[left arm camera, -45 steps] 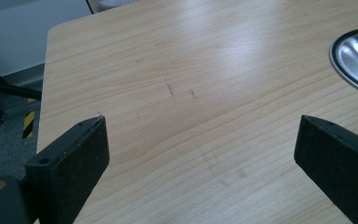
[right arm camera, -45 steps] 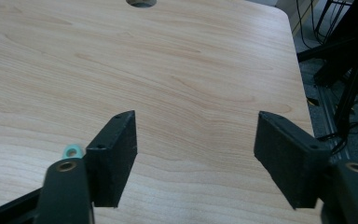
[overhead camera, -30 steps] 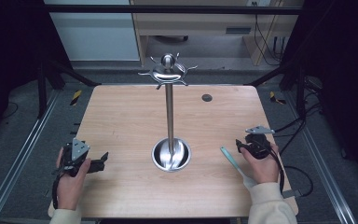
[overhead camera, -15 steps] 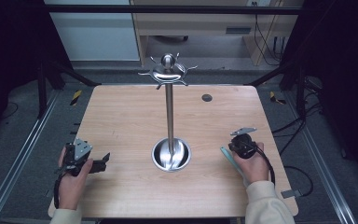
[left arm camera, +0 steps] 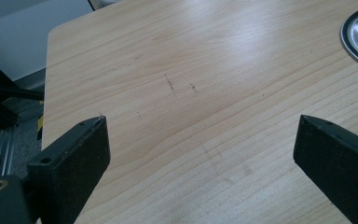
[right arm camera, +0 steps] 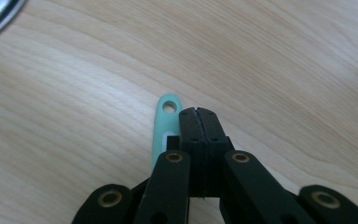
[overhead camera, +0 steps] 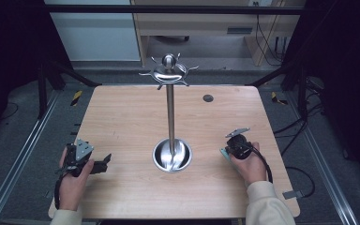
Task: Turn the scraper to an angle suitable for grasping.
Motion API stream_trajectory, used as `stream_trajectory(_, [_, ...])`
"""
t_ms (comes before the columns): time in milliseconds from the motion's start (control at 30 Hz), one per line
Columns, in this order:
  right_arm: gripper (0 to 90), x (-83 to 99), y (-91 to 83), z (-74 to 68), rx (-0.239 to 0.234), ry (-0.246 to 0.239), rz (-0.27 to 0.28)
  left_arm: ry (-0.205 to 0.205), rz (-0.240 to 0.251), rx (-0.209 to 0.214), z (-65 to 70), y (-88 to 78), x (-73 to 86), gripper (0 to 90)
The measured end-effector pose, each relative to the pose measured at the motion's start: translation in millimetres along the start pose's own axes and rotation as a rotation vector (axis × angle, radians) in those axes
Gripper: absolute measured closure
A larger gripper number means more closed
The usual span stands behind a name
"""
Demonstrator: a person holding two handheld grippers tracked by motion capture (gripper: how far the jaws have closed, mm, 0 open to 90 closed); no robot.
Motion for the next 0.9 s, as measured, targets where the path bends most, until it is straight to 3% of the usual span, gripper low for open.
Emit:
stream_trajectory(100, [90.0,0.0,-2.0,-9.9,-0.062,-0.017,0.003,-0.005,0.002,-0.003,-0.4,-1.3,0.2,3.5])
stream_trajectory(133, [90.0,1.9,-5.1,-23.7,-0.094,-0.058,-0.012,-0.006,0.006,-0.009,-0.7,-1.9,0.0,3.6])
stream_trajectory(167, [90.0,1.9,-5.1,-23.7,-0.094,-0.058,-0.012,-0.007,0.007,-0.01,-0.7,-2.3,0.1,3.6])
stream_trajectory(200, [90.0,4.3,-8.3,-36.0,-0.109,-0.095,-0.022,-0.004,0.004,-0.011,-0.6,-2.4,0.6,3.6])
stream_trajectory(233, [90.0,5.1,-10.5,-39.8,-0.115,-0.119,-0.024,-0.003,0.008,-0.008,-0.1,-2.5,0.4,3.5])
stream_trajectory(400, [90.0,0.0,-25.9,-43.7,-0.103,-0.148,0.025,0.009,0.014,-0.003,3.2,-3.9,-0.9,3.3])
stream_trajectory(667, [90.0,1.1,-28.3,-43.1,-0.065,-0.139,-0.007,0.001,0.0,-0.007,1.1,-1.5,1.6,3.5])
stream_trajectory(900, [90.0,-2.2,-34.9,-51.1,-0.084,-0.165,-0.006,-0.012,-0.011,-0.013,0.9,-1.6,3.6,3.6])
Point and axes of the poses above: each handheld gripper's, and its own axes: y roughly forward along the jaws, x roughly out of its underside, z roughly to its right, the point moved 6 cm from there along y, roughly forward along the jaws, and after that the axes turned 6 degrees about -z, right-handed, at the moved point
